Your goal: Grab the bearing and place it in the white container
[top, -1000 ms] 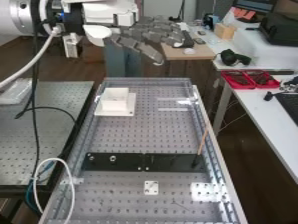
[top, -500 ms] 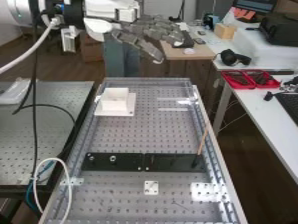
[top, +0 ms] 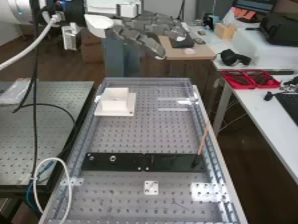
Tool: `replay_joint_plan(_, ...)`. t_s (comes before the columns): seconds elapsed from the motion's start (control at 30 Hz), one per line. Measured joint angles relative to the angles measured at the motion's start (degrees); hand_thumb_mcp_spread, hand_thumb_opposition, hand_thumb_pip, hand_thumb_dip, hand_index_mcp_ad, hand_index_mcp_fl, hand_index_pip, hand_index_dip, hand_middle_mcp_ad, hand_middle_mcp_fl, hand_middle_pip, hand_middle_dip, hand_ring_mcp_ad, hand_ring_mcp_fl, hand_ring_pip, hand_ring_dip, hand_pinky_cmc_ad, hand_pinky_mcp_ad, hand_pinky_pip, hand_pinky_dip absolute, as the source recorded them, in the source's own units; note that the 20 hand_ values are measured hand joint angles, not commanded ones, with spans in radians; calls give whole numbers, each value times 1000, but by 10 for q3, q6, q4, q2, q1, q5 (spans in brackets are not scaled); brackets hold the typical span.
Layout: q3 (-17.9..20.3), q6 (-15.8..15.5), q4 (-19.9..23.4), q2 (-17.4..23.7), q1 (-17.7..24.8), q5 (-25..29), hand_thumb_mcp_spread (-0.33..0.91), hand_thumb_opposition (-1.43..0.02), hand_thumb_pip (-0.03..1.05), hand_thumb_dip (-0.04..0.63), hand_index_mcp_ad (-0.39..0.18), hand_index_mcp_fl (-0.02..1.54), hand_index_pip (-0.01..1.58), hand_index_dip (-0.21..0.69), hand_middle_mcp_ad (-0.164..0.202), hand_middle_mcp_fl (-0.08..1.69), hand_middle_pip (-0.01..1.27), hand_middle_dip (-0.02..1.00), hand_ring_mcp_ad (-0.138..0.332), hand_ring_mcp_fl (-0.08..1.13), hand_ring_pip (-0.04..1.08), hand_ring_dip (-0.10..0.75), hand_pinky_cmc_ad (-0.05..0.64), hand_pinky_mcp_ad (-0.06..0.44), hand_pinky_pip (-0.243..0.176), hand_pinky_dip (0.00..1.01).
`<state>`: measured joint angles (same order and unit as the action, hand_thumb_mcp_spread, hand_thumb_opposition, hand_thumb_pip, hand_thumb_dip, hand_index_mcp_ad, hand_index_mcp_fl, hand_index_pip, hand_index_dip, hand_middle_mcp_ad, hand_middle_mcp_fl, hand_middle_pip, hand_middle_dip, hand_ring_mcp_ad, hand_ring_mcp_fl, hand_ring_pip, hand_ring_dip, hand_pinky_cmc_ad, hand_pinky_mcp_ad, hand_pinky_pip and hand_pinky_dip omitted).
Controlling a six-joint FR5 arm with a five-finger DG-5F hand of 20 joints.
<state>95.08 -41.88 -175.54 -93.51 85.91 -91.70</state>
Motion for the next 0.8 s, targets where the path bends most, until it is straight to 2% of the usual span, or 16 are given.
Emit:
replay_joint_plan(0.53,18,9,25,15,6,19,232,-712,428,98,-75,87,117,148,75,26,143,171,169,-2,96,86,443,344,-105,405)
replay_joint_plan(0.8,19,5,23,20,3,18,232,-712,428,98,-75,87,117,148,75,26,143,175,169,-2,96,86,445,344,-105,405)
